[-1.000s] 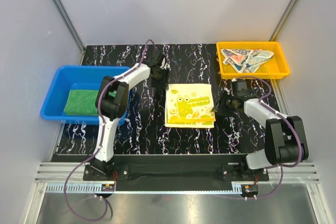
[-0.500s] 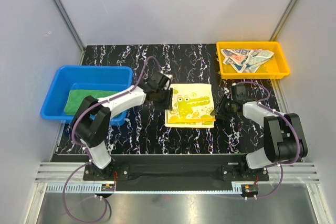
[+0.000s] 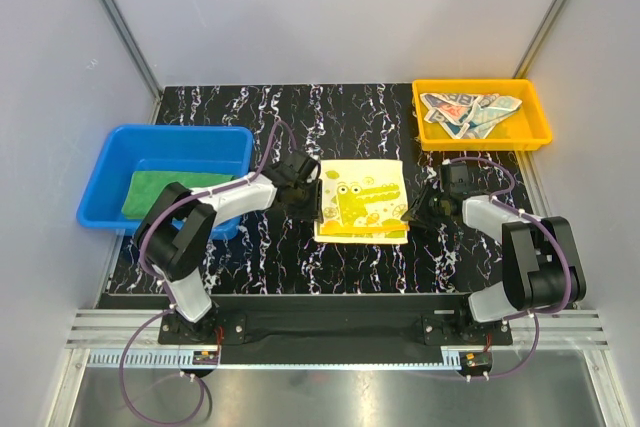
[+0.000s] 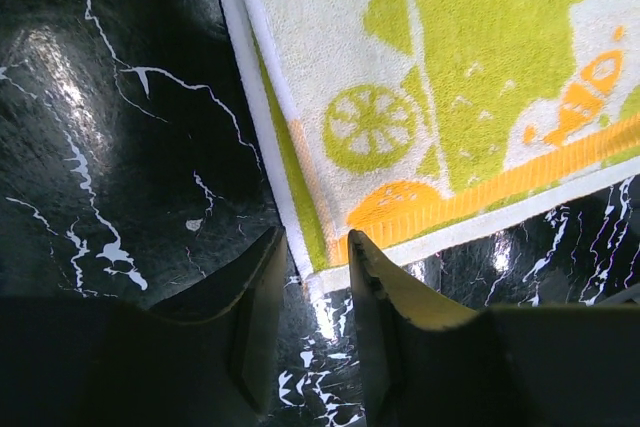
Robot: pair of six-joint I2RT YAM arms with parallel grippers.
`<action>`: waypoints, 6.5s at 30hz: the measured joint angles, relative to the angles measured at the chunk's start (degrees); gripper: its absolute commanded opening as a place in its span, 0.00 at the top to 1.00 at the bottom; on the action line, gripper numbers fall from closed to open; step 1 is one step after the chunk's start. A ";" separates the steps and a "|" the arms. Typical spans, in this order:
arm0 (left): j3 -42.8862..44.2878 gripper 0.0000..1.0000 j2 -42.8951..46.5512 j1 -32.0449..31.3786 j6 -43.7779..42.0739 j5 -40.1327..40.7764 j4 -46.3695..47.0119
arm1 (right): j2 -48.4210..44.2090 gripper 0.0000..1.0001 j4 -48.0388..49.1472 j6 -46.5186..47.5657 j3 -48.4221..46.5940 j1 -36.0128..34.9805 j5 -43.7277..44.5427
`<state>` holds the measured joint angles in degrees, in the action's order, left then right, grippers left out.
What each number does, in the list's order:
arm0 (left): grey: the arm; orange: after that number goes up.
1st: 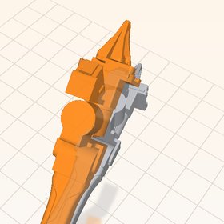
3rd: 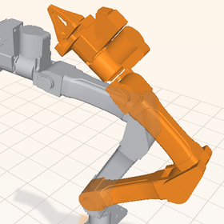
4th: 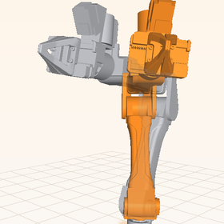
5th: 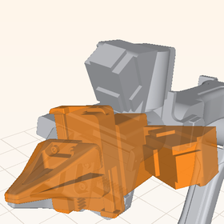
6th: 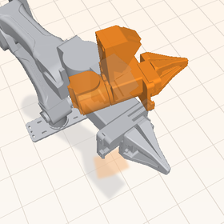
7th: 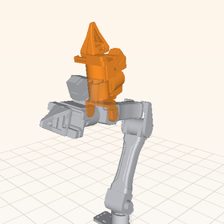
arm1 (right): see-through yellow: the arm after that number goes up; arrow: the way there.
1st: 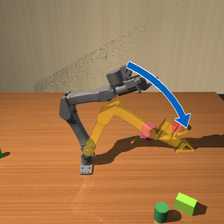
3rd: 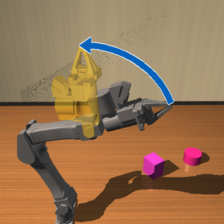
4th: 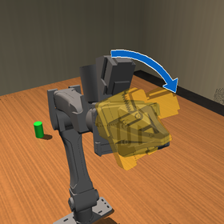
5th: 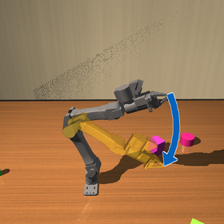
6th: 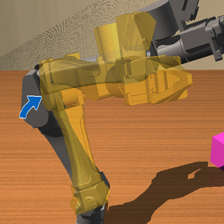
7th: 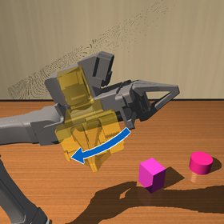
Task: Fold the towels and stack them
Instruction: Fold the towel
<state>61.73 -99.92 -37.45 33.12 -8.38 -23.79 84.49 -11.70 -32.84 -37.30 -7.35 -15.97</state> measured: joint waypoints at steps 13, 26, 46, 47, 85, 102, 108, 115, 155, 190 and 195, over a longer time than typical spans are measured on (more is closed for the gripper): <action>-1.49 0.71 -0.11 -0.55 1.92 -0.44 1.86 | -0.20 0.67 0.46 0.00 0.42 0.00 0.00; -1.97 0.84 -1.73 -1.36 3.39 -0.50 2.75 | -0.37 0.69 1.03 0.00 0.81 0.00 -0.02; 0.98 1.00 -1.84 -1.36 3.93 -0.57 -0.81 | -0.74 0.91 -2.86 0.85 0.00 -0.04 0.50; 1.38 1.00 -1.84 -1.36 3.91 -0.55 -1.11 | -0.74 0.87 -3.50 1.09 -0.48 -0.04 0.52; 4.57 1.00 -4.13 -2.03 2.64 -2.12 -3.80 | -0.74 1.00 -8.15 3.06 -5.73 -1.03 0.31; 6.54 1.00 0.07 -2.05 2.47 0.24 -8.37 | -1.92 1.00 -10.97 3.78 -8.79 -2.49 -1.66; 4.76 1.00 3.48 -2.10 2.54 0.74 -8.31 | -2.58 1.00 -11.69 3.93 -7.82 -2.95 -2.21; -0.92 1.00 3.85 -2.10 2.67 0.68 -7.37 | -1.27 1.00 -11.58 3.91 -4.90 -3.91 -3.04; -3.30 1.00 12.57 -3.08 2.49 0.26 -11.21 | -7.06 0.98 -20.76 3.13 -7.28 -8.37 0.31; -14.32 0.84 9.18 -3.58 2.95 -1.79 2.56 | -7.17 1.00 -16.59 1.09 -0.37 -10.78 -0.09; -14.32 0.82 9.18 -3.58 2.95 -1.79 2.56 | -7.17 1.00 -16.46 1.09 -0.37 -10.78 -0.09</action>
<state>47.42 -90.74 -41.04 36.07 -10.17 -21.23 77.32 -28.16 -31.75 -37.67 -18.13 -16.05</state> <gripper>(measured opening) 0.135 0.053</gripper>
